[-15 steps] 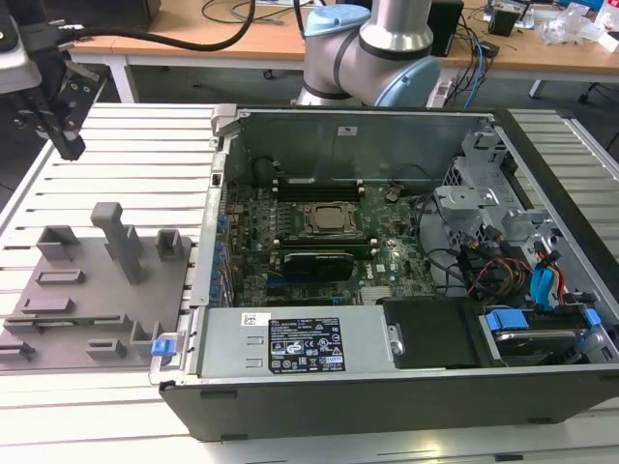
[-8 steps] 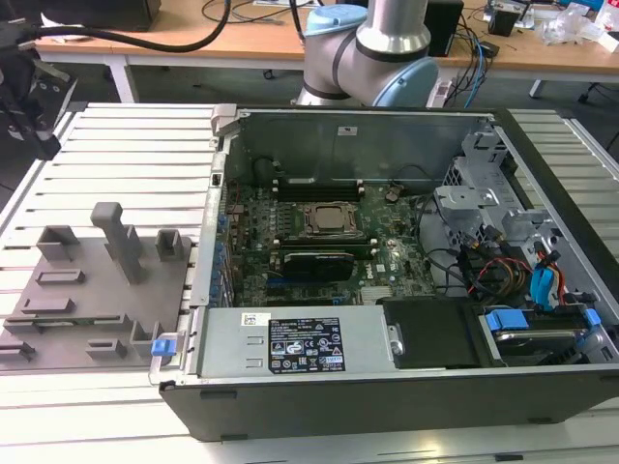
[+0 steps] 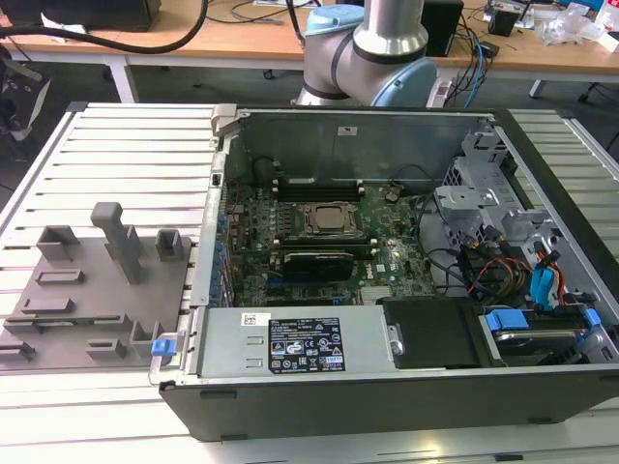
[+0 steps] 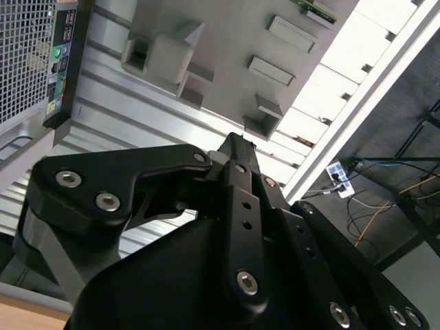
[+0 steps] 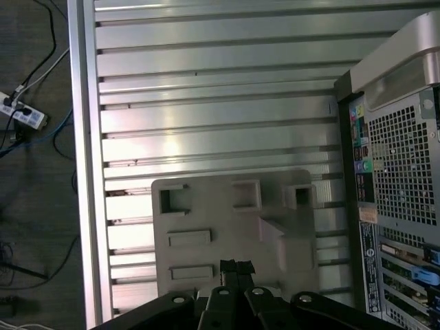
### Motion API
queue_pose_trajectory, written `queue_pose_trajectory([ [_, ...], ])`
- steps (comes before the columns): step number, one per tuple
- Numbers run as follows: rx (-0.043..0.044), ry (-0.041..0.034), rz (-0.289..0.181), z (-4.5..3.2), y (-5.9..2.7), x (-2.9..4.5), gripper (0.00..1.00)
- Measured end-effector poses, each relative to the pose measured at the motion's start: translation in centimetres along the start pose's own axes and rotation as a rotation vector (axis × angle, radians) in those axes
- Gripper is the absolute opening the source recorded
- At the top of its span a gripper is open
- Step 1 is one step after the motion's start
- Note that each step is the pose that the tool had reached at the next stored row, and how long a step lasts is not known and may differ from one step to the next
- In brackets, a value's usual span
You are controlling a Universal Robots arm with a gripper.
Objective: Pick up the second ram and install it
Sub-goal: 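Reach for the second ram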
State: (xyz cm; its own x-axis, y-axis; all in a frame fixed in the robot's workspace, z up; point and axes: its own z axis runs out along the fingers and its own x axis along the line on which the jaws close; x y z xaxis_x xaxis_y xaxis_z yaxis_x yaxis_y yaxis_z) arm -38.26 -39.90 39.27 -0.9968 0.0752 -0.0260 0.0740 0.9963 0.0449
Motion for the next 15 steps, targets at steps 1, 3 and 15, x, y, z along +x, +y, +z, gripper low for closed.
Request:
queue_pose_trajectory([
  [1, 0.0, 0.0, 0.0, 0.0, -0.04, 0.01, 0.11],
  [3, 0.0, 0.0, 0.0, -0.01, -0.16, 0.01, 0.11],
  [15, 0.0, 0.0, 0.0, -0.13, -3.78, -0.26, 0.11],
])
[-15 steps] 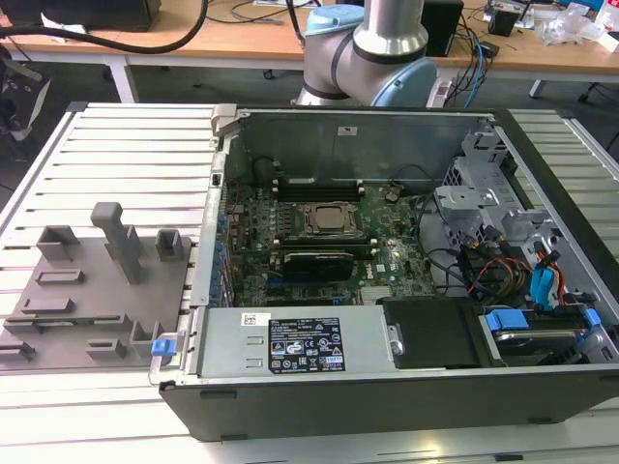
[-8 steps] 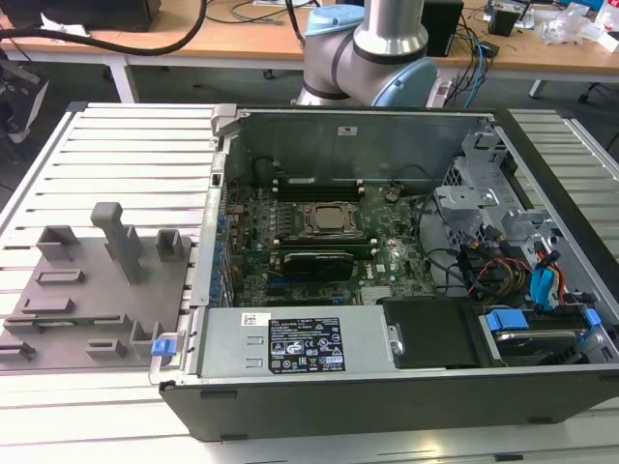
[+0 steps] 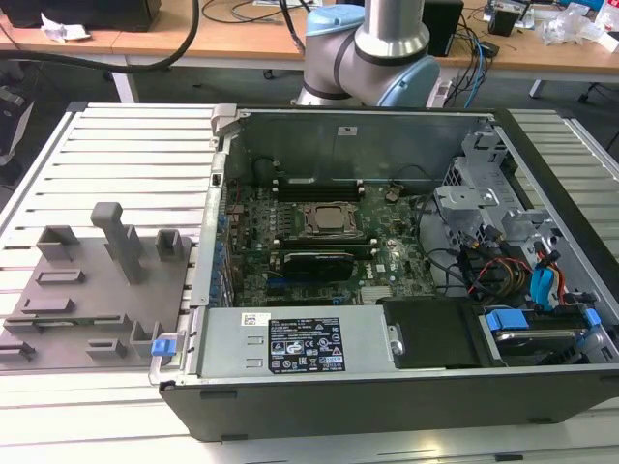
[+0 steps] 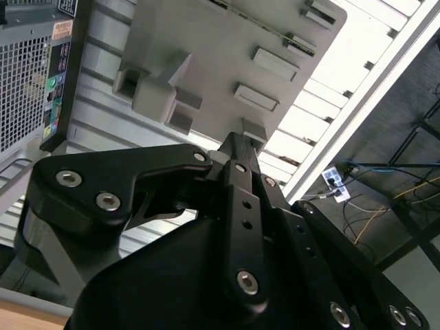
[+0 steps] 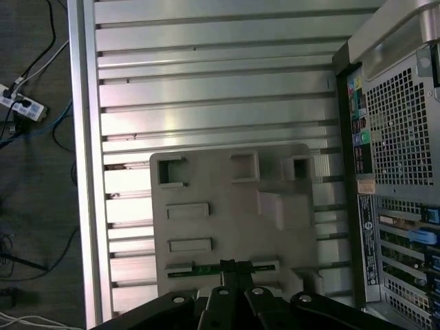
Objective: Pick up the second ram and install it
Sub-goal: 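Reach for the second ram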
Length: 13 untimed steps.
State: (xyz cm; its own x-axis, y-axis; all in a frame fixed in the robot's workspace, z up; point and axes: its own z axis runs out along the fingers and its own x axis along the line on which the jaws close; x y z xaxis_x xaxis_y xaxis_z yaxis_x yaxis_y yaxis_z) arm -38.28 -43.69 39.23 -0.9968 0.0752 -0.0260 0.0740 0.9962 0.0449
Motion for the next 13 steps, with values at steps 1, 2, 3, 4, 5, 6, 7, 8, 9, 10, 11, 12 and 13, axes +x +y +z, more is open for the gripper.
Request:
queue_pose_trajectory([
  [1, 0.0, 0.0, 0.0, -0.01, -0.25, -0.02, 0.11],
  [2, 0.0, 0.0, 0.0, -0.01, -0.41, -0.03, 0.11],
  [3, 0.0, 0.0, 0.0, -0.02, -0.59, -0.04, 0.11],
  [4, 0.0, 0.0, 0.0, -0.03, -0.79, -0.06, 0.11],
  [5, 0.0, 0.0, 0.0, -0.03, -1.04, -0.08, 0.11],
  [6, 0.0, 0.0, 0.0, -0.04, -1.46, -0.11, 0.11],
  [7, 0.0, 0.0, 0.0, -0.04, -1.71, -0.13, 0.11],
  [8, 0.0, -0.0001, 0.0, -0.04, -1.98, -0.15, 0.11],
  [9, 0.0, 0.0, 0.0, -0.05, -2.24, -0.17, 0.11],
  [10, 0.0, 0.0, 0.0, -0.05, -2.45, -0.18, 0.11],
  [11, 0.0, 0.0, 0.0, -0.06, -2.89, -0.21, 0.11],
  [12, 0.0, 0.0, 0.0, -0.06, -3.11, -0.23, 0.11],
  [13, 0.0, 0.0, 0.0, -0.06, -3.3, -0.25, 0.11],
])
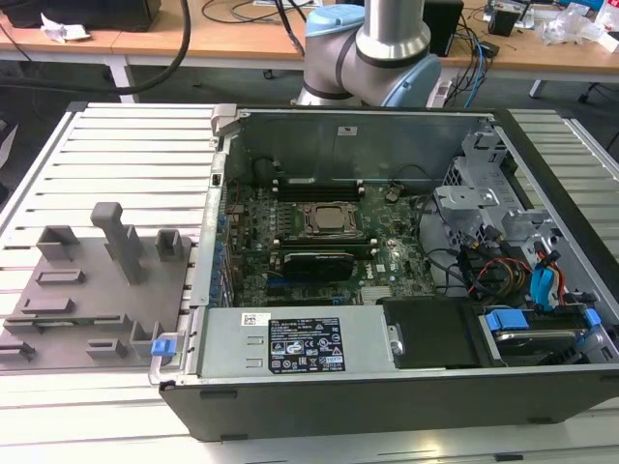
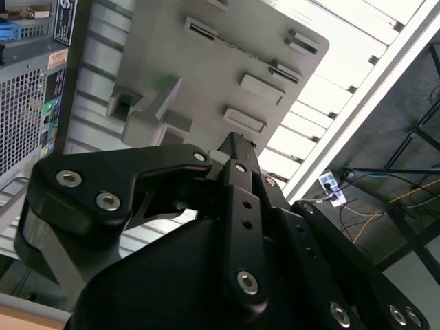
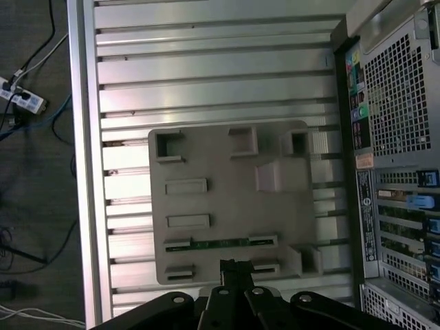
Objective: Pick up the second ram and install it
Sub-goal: 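Reach for the second ram, then pick up the second ram and move it above second insertion slot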
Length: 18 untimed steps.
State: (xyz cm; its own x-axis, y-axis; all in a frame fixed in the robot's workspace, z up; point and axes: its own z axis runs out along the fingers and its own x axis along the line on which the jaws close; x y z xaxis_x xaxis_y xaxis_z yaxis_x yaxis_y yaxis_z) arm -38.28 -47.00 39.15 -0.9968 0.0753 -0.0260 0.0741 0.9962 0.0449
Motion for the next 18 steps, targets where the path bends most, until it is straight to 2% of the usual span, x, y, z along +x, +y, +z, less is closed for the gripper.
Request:
queue_pose_trajectory([
  [4, 0.0, 0.0, 0.0, -0.01, -0.97, -0.07, 0.11],
  [15, 0.0, 0.0, -0.001, -0.02, -1.06, -0.08, 0.11],
  [18, -0.0016, 0.0029, -0.063, -0.02, -1.07, -0.08, 0.11],
])
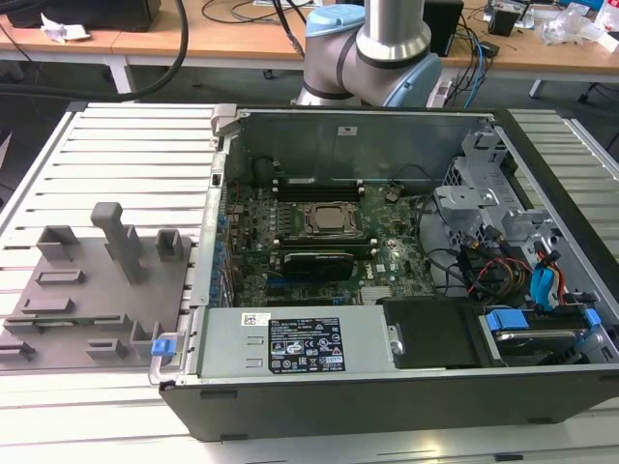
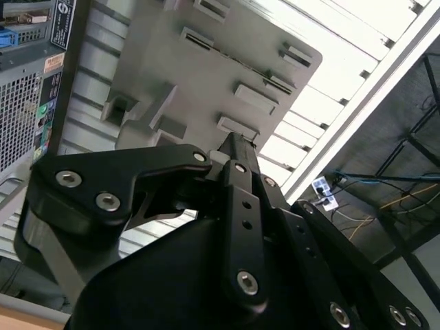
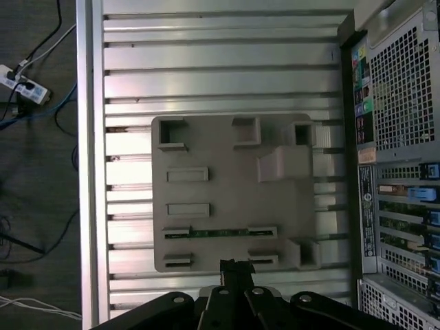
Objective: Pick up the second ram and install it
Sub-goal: 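Pick up the second ram and move it above second insertion slot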
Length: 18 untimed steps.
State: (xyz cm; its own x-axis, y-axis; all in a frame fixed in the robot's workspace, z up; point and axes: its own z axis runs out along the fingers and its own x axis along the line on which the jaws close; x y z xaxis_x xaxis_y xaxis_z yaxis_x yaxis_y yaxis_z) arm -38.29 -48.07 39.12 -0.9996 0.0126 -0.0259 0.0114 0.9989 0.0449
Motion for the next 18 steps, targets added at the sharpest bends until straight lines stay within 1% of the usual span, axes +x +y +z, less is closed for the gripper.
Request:
queue_pose_trajectory([
  [2, -0.0013, 0.0019, -0.046, 0.01, 0.0, 0.0, 0.11],
  [4, -0.0022, 0.0036, -0.081, 0.0, 0.0, 0.0, 0.11],
  [5, -0.0034, 0.0057, -0.128, 0.0, 0.0, 0.0, 0.11],
  [6, -0.0039, 0.0066, -0.149, 0.01, 0.0, 0.0, 0.11],
  [7, -0.0049, 0.0082, -0.185, 0.01, 0.0, 0.0, 0.11],
  [9, -0.0061, 0.0104, -0.234, 0.0, 0.0, 0.0, 0.11],
  [13, -0.0073, 0.0124, -0.279, 0.01, 0.0, 0.0, 0.11],
  [15, -0.0088, 0.0151, -0.338, 0.01, 0.0, 0.0, 0.11],
  [18, -0.0107, 0.0183, -0.41, 0.0, 0.0, 0.0, 0.11],
])
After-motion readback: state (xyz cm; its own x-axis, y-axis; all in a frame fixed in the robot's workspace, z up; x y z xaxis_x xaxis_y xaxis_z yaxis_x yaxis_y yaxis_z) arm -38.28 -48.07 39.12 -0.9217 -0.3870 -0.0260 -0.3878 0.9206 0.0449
